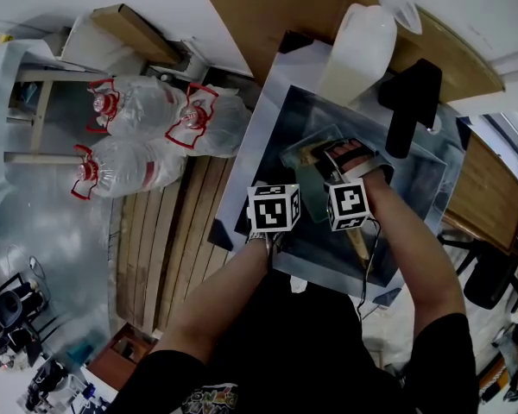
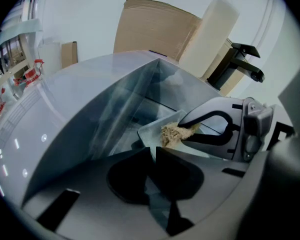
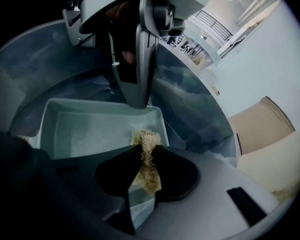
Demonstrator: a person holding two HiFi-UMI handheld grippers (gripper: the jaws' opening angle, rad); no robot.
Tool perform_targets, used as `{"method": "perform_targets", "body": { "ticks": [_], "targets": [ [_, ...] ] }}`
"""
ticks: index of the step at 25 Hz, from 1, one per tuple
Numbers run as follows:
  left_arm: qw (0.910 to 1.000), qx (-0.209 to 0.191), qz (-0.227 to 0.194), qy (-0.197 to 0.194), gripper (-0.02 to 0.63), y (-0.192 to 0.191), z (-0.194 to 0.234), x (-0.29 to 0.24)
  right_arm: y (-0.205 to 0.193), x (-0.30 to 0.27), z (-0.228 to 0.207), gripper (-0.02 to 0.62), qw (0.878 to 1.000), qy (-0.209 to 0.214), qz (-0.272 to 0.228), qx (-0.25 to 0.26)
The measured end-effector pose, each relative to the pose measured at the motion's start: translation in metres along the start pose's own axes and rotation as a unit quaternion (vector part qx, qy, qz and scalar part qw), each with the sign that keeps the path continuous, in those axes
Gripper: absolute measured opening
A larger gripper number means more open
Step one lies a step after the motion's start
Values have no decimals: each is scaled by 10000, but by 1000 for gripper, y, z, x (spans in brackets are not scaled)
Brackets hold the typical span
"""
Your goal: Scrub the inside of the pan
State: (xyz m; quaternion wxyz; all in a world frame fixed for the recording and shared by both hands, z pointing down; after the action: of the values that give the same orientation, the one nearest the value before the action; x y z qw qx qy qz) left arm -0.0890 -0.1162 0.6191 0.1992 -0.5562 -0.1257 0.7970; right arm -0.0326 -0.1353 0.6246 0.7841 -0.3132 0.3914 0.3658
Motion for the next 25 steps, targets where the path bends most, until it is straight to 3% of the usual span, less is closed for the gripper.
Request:
{"method": "perform_targets", "body": {
  "ticks": [10,25],
  "targets": [
    [10000,3,1,6,43,-1,-1,0,-20,-5,-5,91,9995,-89,219,212],
    [10000,-20,-6,20,43,0,0,0,-20,-3,2,89,9998,63,54,190]
  ]
}}
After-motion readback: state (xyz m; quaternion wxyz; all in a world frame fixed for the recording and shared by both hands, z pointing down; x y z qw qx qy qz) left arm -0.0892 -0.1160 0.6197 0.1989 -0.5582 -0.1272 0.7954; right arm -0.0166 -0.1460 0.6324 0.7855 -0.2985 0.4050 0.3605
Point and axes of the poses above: the fingertips, and each gripper's own axes: x backward along the fingers, z to its left, y out of its top, the point moved 1 cm from there along x, backward along the fingers, and after that the axes turned 5 degrees about x, right-handed, at the moved point
